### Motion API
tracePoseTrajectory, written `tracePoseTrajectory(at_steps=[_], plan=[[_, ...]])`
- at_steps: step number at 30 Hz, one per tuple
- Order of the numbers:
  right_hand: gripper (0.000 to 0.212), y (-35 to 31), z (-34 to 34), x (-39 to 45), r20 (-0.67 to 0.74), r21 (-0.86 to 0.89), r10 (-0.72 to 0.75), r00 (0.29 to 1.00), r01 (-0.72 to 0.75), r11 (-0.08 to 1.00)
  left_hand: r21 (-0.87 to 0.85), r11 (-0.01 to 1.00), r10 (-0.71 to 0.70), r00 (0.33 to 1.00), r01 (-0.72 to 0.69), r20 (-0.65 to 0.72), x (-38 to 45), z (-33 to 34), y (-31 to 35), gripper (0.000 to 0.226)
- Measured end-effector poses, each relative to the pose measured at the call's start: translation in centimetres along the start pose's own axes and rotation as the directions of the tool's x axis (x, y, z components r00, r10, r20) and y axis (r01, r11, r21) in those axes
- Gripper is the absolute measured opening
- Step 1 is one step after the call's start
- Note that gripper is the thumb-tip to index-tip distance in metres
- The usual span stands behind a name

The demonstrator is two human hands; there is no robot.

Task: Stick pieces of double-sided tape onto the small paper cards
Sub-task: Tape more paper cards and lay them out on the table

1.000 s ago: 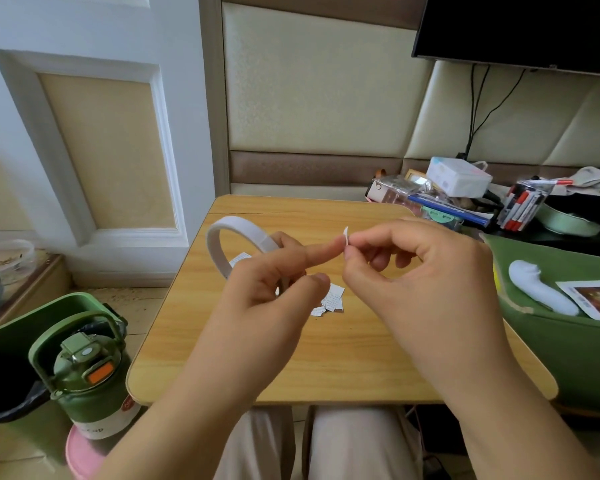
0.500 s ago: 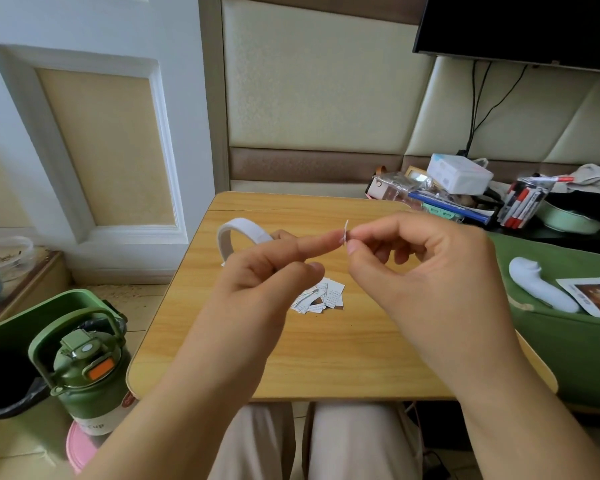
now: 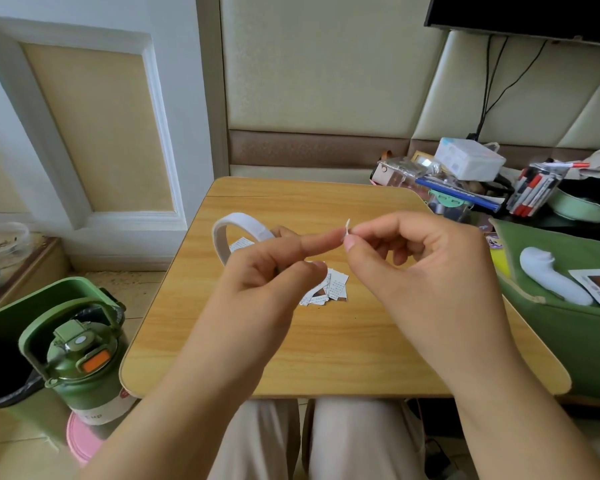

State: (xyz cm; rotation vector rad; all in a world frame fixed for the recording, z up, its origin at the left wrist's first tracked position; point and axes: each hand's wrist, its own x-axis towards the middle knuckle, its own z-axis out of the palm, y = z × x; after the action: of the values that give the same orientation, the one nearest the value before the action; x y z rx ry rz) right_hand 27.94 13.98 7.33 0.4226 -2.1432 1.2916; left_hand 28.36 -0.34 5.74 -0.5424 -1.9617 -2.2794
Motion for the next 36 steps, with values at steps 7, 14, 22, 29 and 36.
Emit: tracePoseTrajectory(at_steps=[7,14,22,29,36], plan=[[0.012,2.4,1.0,0.9,0.039,0.069,0.085,0.996,-0.088,0.994,-0.007,0.998,-0.065,0.997,0.065,-0.041,1.3,-0.2,-1.7,0.034],[0.004,6.0,2.1,2.3,0.128,0.243,0.241,0.962,-0.266,0.933,-0.015,0.984,-0.18,0.982,0.179,-0.064,3.4,-1.0,-3.7,0.032],[0.017,11.4,2.2,4.2,0.111,0.178,0.426,0.898,-0.44,0.88,-0.048,0.969,-0.247,0.963,0.243,-0.11,6.4,-3.0,-6.8,0.027],[0.019,21.5,2.2,7.1,0.167,-0.331,0.592,0.789,-0.52,0.787,-0.127,0.944,-0.319,0.94,0.304,-0.123,8.6,-3.8,-9.1,0.03],[0.013,25.0,2.2,9.3,0.194,-0.495,0.646,0.739,-0.495,0.715,-0.132,0.937,-0.339,0.933,0.324,-0.118,9.8,-4.5,-10.2,0.028]])
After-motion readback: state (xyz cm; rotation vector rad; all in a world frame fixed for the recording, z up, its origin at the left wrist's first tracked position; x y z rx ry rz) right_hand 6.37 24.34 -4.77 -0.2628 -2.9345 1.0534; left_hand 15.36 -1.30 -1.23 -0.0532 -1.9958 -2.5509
